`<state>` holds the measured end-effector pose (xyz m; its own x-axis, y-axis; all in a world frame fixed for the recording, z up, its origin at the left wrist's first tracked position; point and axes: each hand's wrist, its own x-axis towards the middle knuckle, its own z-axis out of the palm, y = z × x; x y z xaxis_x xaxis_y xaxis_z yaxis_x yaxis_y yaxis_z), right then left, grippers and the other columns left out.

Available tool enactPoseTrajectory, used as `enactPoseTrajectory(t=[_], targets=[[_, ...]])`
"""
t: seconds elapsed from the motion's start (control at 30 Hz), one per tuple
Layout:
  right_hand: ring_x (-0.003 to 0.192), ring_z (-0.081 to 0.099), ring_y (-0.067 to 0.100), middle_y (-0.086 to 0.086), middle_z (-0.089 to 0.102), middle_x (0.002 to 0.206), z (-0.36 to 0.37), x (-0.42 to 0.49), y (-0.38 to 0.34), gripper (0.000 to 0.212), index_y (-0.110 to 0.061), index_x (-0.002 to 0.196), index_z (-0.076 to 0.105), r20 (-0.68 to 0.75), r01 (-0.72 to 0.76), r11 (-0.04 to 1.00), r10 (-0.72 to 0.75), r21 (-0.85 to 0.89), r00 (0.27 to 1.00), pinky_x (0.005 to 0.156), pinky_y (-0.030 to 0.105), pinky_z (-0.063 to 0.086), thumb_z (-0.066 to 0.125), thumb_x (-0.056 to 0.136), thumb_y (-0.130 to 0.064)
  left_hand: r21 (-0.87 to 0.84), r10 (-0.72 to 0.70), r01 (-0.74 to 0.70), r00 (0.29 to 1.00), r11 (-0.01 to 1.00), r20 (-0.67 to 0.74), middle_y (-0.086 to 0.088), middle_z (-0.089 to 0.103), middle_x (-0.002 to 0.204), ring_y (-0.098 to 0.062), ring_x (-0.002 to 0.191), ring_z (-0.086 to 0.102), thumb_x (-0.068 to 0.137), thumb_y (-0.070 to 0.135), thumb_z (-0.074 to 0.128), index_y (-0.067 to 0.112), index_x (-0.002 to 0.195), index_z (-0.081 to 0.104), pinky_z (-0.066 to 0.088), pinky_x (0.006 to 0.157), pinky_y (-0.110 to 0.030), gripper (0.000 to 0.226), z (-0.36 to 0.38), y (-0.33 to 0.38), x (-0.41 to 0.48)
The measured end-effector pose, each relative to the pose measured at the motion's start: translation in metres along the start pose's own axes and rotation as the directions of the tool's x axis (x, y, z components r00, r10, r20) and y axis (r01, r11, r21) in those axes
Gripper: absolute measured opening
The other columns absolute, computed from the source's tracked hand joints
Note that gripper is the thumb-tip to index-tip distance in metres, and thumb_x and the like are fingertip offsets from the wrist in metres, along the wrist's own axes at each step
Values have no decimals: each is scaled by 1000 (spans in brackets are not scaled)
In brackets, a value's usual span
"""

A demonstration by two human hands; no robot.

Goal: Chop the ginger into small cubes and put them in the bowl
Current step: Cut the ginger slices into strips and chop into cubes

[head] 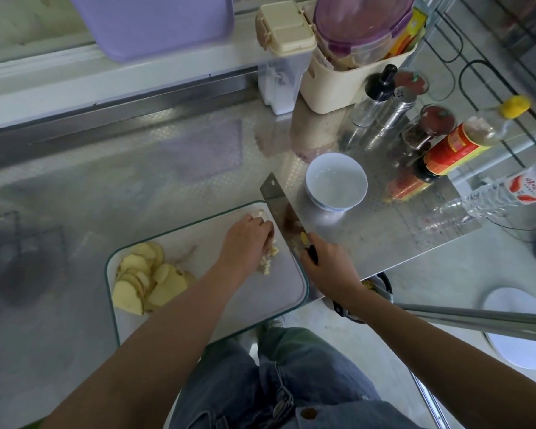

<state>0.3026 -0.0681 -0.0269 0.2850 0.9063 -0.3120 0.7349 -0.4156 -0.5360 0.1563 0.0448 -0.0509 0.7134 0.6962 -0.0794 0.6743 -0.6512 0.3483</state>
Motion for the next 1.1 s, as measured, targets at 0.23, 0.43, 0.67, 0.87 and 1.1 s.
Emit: enactPoseTrajectory(t=[0.23,0.43,0.67,0.87,1.1], targets=[[61,57,23,6,59,69,1,-1,1,17,-16,89,49,-12,31,999,-32,-23,999,61,38,51,46,97,-31,-50,-77,72,991,996,-113,-2,65,96,-22,96,55,84,20,68,18,102,69,42,76,-31,18,-7,-4,-11],[60,55,24,4,55,66,9,6,-3,13,-19,88,45,11,31,990,-30,-138,999,53,31,43,45,97,-29,-122,-182,168,978,978,-106,-3,66,90,-21,93,56,87,20,65,19,100,71,42,73,-28,15,-9,-7,-22],[61,56,27,7,57,68,8,4,3,16,-16,86,46,-10,41,975,-44,-220,999,54,34,47,46,96,-29,-194,-258,239,963,951,-76,-3,65,92,-21,93,56,83,13,68,17,95,68,47,78,-34,13,-6,-19,-37],[59,51,23,3,52,63,2,7,2,18,-17,79,44,12,50,990,-49,-136,999,50,28,32,49,95,-25,-248,-298,268,950,931,-91,-2,71,91,-20,91,57,88,20,65,15,97,71,49,79,-38,12,-7,-22,-42],[44,55,7,-1,58,59,-2,4,-13,14,-26,81,54,-15,-57,942,66,330,998,43,21,43,53,93,-20,-191,-232,198,956,961,-177,-8,65,86,-23,88,54,93,24,57,9,94,67,45,74,-37,17,-9,-12,-46]])
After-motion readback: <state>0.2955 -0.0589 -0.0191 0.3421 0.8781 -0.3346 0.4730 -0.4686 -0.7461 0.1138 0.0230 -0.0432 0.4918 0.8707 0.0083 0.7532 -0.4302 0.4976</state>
